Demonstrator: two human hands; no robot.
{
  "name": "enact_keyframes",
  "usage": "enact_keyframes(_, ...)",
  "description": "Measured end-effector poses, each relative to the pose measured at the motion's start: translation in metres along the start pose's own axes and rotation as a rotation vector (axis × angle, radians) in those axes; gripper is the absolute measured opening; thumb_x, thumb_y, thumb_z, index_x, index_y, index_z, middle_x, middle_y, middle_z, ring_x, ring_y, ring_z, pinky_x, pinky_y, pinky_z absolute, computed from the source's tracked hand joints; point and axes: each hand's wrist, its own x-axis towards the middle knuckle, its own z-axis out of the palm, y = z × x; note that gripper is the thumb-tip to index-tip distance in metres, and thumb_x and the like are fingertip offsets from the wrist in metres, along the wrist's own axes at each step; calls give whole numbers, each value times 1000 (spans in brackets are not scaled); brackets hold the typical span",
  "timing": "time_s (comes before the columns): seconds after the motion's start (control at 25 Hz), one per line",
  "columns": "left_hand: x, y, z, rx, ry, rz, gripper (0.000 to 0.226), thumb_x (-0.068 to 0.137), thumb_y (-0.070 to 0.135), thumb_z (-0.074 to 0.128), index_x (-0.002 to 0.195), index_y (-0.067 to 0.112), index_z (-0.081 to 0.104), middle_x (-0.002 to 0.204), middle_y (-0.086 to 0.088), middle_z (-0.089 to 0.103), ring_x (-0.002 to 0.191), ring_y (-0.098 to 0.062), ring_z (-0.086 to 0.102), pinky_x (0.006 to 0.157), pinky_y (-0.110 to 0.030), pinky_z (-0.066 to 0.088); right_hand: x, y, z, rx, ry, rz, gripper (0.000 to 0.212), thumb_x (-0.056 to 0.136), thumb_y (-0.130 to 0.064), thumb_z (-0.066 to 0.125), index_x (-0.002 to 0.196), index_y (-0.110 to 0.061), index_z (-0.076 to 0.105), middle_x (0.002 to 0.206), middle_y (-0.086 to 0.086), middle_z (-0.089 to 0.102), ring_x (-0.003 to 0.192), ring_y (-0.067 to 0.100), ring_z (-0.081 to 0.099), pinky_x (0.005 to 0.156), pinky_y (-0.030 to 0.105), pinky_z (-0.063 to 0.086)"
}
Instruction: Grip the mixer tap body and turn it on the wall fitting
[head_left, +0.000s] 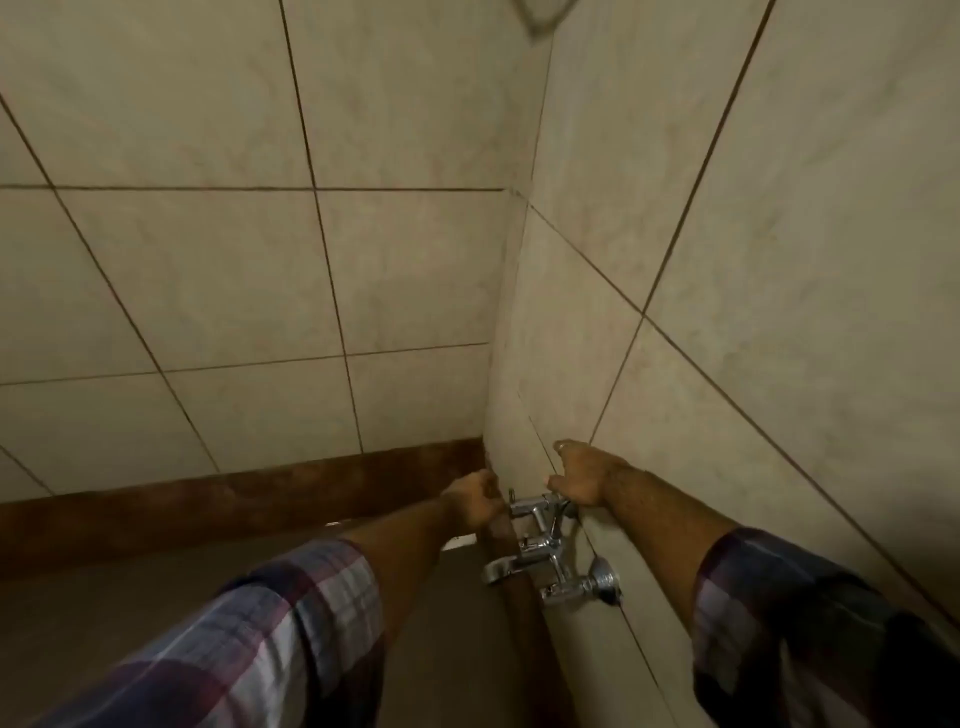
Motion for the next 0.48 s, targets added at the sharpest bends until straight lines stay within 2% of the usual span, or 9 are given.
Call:
enact_keyframes(0.12, 6, -7, 31, 2, 27, -25, 38, 91, 20, 62, 126, 8, 53, 114, -6, 60, 99, -18, 56, 72, -17, 44, 3, 11, 16, -83, 15, 18, 71, 90, -41, 56, 149, -12, 29, 155, 10, 37, 139, 29, 39, 116, 42, 30)
enact_keyframes(0.2, 13, -19, 56, -15, 38, -45, 32, 92, 15, 59, 121, 3, 55, 103, -4, 56, 91, -15, 53, 73, -17, 43, 4, 19, 29, -181, 22, -9, 63, 86, -44, 58, 140, -15, 43, 147, 7, 47, 133, 28, 42, 117, 45, 27)
enact_keyframes(0.28, 17, -30, 75, -57, 3, -83, 30, 93, 8, 56, 122, 1, 54, 105, -5, 56, 92, -15, 53, 82, -24, 47, 4, 25, 39, -269, 43, -46, 55, 84, -44, 59, 131, -17, 52, 138, 5, 53, 129, 27, 44, 117, 44, 24)
enact_keyframes(0.36, 19, -37, 94, -110, -27, -84, 29, 93, 3, 55, 122, 5, 53, 110, -7, 61, 93, -14, 57, 84, -25, 52, 1, 28, 45, -337, 83, -70, 54, 84, -39, 61, 132, -16, 50, 138, 6, 52, 131, 27, 41, 117, 43, 21)
enact_keyframes(0.44, 21, -40, 106, -91, 55, -69, 29, 94, 4, 54, 122, 8, 55, 116, -9, 63, 98, -18, 60, 85, -21, 50, -2, 31, 50, -381, 129, -102, 56, 84, -35, 61, 134, -14, 48, 140, 8, 50, 133, 28, 39, 118, 42, 21)
enact_keyframes(0.48, 22, -40, 112, -86, 108, -58, 30, 93, 5, 54, 124, 8, 55, 119, -10, 62, 105, -23, 60, 89, -25, 47, -2, 33, 52, -383, 145, -115, 55, 84, -34, 62, 134, -14, 47, 140, 8, 49, 132, 27, 39, 118, 41, 22)
